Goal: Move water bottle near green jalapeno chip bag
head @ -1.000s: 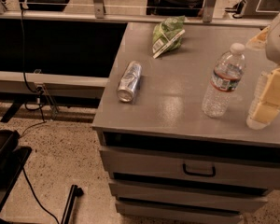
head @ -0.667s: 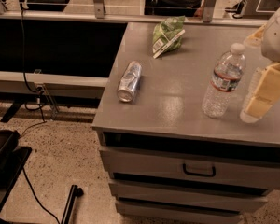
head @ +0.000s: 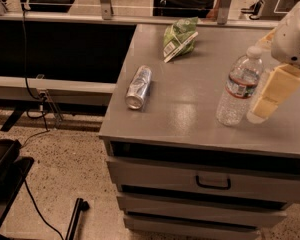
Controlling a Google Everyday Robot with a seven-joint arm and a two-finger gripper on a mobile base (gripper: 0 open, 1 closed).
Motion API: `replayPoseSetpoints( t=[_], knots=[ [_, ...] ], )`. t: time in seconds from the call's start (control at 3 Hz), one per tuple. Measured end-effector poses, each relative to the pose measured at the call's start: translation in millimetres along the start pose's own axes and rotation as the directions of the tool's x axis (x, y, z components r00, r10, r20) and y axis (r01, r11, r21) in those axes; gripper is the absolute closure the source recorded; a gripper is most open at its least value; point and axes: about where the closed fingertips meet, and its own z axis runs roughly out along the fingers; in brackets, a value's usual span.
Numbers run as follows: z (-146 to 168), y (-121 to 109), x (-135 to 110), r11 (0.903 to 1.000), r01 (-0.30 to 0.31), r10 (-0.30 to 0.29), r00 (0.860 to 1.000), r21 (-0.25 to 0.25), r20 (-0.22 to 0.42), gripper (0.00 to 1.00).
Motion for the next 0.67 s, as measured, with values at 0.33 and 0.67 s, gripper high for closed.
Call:
replayPoseSetpoints(
  t=[0.33, 0.67],
  knots=[
    [1.6, -4.0, -0.8, 0.9994, -0.035, 0.035, 0.999, -0.006, 0.018, 0.00],
    [5.0, -6.0, -4.4, 0.9967, -0.078, 0.079, 0.995, -0.021, 0.053, 0.00]
  ],
)
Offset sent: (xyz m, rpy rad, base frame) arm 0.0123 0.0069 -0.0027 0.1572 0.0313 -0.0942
